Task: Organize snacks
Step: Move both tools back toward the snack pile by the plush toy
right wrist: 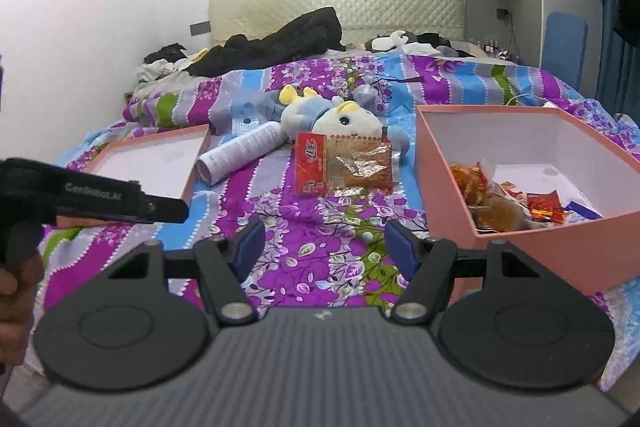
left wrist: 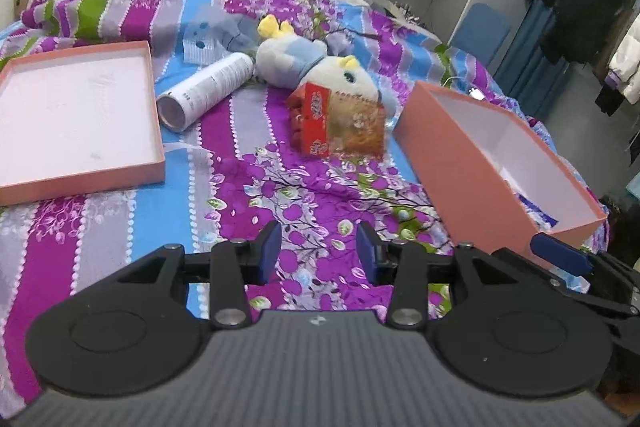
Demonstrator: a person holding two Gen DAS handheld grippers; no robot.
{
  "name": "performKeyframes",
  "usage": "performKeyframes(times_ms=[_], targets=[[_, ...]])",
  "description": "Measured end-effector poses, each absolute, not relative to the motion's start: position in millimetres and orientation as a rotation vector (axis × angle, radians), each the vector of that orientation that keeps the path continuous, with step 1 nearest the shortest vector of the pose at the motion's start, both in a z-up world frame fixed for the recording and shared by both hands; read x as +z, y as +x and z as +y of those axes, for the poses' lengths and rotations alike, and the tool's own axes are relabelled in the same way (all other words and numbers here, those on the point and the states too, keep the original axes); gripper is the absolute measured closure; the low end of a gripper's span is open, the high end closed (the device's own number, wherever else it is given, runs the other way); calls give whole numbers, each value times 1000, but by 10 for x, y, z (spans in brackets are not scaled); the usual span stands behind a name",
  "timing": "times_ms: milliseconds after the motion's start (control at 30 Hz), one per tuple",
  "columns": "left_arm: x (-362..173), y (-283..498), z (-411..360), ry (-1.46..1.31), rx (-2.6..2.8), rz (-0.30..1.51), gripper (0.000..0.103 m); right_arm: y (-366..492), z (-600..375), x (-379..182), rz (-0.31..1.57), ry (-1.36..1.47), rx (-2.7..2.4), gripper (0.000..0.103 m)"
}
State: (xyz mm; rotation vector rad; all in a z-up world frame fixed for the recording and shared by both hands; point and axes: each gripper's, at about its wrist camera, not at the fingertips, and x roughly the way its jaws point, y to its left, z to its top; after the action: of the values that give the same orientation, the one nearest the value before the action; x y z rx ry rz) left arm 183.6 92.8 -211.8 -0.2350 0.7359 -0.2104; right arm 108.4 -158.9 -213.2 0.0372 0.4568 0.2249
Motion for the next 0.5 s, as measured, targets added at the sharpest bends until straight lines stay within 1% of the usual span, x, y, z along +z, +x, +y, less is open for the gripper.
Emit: performKeyframes(times_ms=[167,333,467,500], targets=[[-2328,2254,968,-225,-242,764,56,1346,-1518,-2313,477,42,233,35],[-2512,2720,995,-206,-262,755,56,1696,-1436,-2491,506,47,257,35],[-2644,3094,1042,-240,-252,759,56,2023,-1347,-2630,524,35,269,35],[-2669,3191,1062,-256,-257,760,56,2122,-1326,-2662,532,33,269,30]])
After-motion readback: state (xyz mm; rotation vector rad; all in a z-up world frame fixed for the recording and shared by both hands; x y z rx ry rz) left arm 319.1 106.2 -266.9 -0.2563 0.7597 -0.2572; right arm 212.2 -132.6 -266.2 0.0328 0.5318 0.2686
